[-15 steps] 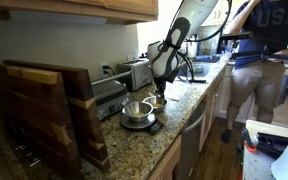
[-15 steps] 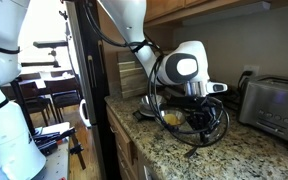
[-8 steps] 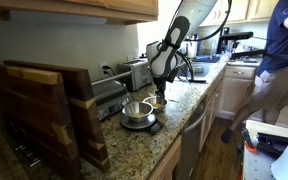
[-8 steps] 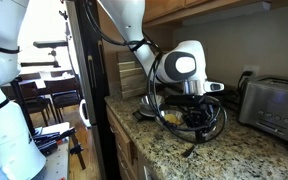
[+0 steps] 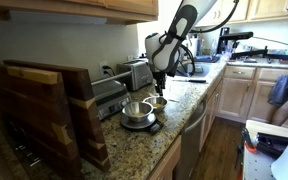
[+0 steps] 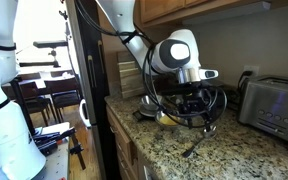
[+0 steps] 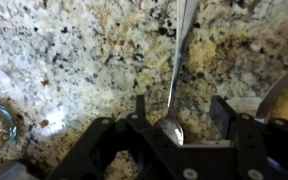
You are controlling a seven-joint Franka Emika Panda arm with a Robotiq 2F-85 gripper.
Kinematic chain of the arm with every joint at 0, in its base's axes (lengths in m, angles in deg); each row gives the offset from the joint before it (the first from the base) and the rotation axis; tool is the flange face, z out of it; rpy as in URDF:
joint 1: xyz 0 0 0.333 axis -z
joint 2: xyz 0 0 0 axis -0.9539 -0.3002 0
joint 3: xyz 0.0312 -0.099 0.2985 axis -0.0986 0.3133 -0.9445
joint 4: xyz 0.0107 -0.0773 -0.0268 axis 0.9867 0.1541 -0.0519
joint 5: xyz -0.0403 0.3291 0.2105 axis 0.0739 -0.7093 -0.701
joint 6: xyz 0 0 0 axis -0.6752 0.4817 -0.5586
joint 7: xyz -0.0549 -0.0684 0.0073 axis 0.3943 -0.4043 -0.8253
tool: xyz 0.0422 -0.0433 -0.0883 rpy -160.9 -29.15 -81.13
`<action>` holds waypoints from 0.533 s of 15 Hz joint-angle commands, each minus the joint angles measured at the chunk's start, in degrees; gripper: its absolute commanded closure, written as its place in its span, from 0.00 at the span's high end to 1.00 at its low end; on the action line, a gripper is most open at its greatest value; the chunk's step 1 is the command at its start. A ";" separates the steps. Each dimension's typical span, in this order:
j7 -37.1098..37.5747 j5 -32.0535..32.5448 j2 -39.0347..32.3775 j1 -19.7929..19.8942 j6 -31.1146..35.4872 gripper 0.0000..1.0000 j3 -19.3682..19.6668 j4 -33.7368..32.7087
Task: Use the spoon to scoop some powder from the bowl on the right into the bowl on the left
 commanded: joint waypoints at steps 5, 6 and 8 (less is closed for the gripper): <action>-7.11 -2.98 12.46 0.44 -0.94 1.00 -3.04 9.39; -8.63 -5.02 13.63 0.54 -0.72 1.00 -3.82 10.24; -11.64 -8.88 15.94 0.25 -1.12 1.00 -5.19 11.68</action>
